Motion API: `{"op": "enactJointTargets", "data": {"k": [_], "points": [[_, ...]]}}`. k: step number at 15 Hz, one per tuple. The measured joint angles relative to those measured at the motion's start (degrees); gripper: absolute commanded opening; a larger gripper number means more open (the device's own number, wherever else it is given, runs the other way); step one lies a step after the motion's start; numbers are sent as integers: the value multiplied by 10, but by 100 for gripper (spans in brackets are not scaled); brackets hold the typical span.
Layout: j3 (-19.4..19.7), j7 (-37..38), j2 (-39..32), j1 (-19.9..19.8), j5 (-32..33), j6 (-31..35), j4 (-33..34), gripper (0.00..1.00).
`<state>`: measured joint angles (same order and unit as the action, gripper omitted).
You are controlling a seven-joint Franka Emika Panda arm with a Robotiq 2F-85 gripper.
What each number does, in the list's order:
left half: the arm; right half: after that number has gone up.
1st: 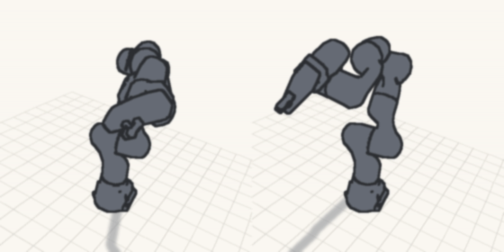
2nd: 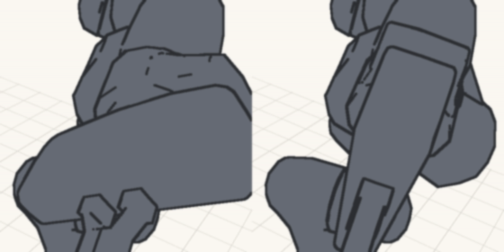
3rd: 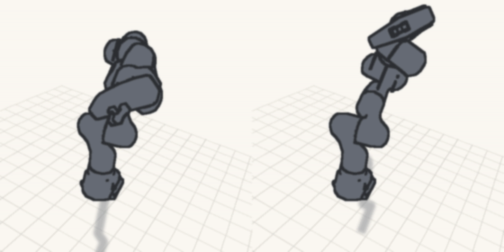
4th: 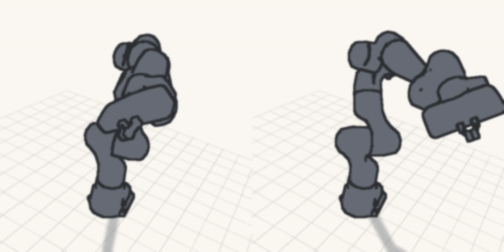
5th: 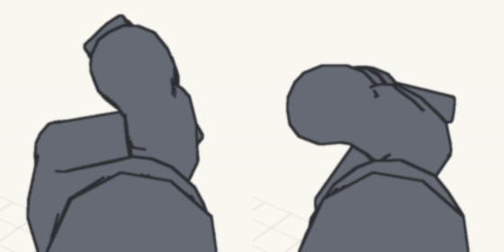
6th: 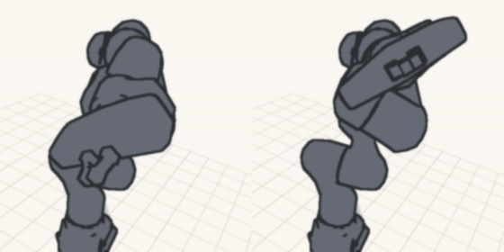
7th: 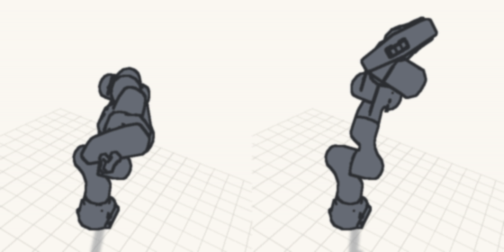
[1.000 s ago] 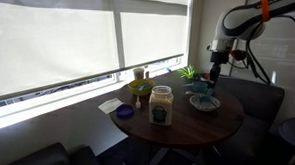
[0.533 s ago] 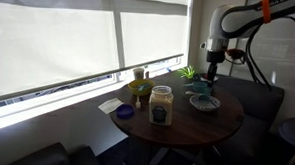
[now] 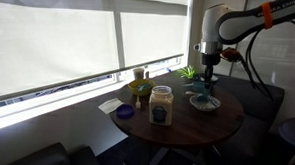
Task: Pick up the blue measuring spoon from the white bowl and scoop one spoonful of sugar, pour the sugar into the white bowl and put the blue measuring spoon in the clear container of sugar
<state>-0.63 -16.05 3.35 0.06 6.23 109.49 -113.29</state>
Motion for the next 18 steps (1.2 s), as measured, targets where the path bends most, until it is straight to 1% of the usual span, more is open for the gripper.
{"op": "enactJointTargets", "data": {"k": [5, 11, 18], "points": [[-21, 33, -4, 17, 80, 0, 0, 2], [-47, 71, -11, 39, 146, -2, 0, 2], [-72, 135, -18, 61, 248, -51, 3, 2]]}}
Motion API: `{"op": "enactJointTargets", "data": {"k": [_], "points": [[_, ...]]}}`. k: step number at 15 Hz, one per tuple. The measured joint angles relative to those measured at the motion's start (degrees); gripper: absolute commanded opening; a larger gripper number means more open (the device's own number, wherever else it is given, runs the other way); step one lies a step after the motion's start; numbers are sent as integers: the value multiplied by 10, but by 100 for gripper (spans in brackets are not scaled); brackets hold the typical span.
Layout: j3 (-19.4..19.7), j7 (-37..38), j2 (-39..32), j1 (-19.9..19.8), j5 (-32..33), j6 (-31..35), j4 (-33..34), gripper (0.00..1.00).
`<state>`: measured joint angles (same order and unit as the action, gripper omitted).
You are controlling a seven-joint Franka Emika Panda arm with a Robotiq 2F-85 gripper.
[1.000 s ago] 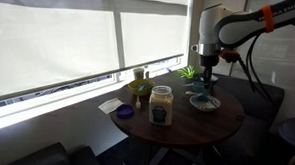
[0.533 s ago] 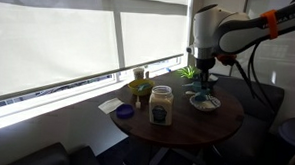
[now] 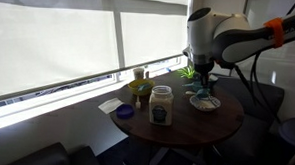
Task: Pick up the blue measuring spoon from the white bowl and scoop one spoonful of sugar, pour the sugar into the white bowl and put the blue measuring spoon in the clear container of sugar
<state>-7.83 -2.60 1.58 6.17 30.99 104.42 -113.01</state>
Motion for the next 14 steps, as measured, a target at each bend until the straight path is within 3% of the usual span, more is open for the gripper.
{"op": "enactJointTargets", "data": {"k": [6, 10, 14], "points": [[-12, 10, 0, 12, 9, -26, 11, 2], [-1, -59, 13, 9, -110, -26, 40, 2], [44, -165, 68, -12, -236, -30, 59, 2]]}}
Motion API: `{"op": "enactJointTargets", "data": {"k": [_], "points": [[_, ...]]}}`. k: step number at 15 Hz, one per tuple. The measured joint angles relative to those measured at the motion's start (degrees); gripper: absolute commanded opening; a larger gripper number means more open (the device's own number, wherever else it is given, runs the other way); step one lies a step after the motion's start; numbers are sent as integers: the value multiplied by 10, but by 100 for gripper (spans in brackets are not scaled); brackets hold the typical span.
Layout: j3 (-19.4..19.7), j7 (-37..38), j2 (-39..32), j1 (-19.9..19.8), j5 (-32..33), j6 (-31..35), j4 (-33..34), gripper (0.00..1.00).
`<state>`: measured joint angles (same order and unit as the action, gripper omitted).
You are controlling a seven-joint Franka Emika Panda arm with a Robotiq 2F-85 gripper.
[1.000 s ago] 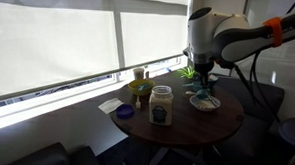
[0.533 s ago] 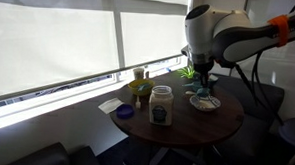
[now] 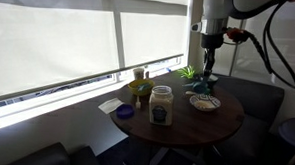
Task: Pick up the blue measuring spoon from the white bowl and scoop one spoonful of sugar, pour the sugar into the white bowl and put the blue measuring spoon in the clear container of sugar
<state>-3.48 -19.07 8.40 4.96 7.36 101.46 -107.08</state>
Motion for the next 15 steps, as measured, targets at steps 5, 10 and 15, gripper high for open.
{"op": "enactJointTargets", "data": {"k": [5, 10, 15], "points": [[72, -91, 56, -32, -94, -16, 10, 2], [78, -84, 48, -31, -141, 5, 8, 2], [120, -115, 39, -33, -293, 25, 16, 2]]}}
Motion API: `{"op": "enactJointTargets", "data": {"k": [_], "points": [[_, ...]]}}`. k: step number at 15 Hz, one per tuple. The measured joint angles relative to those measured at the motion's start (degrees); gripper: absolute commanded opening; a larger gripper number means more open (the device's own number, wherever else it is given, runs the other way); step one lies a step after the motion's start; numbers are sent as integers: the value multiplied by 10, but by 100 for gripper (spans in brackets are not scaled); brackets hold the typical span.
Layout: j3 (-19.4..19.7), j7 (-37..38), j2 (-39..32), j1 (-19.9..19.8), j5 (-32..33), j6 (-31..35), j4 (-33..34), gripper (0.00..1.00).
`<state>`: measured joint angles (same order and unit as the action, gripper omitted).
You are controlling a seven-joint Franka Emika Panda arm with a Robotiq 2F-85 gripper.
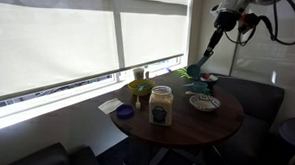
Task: Pick up the blue measuring spoon from the white bowl and scoop one spoonful of sugar, pour the sugar into the white bowl and put the blue measuring spoon in the clear container of sugar
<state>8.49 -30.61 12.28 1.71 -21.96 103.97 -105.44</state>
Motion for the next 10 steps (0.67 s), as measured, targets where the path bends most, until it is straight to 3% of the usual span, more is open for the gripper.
{"op": "enactJointTargets", "data": {"k": [4, 10], "points": [[6, -26, -35, 2, -101, -62, 24, 2], [-11, -74, -99, 2, -163, -71, 77, 2]]}}
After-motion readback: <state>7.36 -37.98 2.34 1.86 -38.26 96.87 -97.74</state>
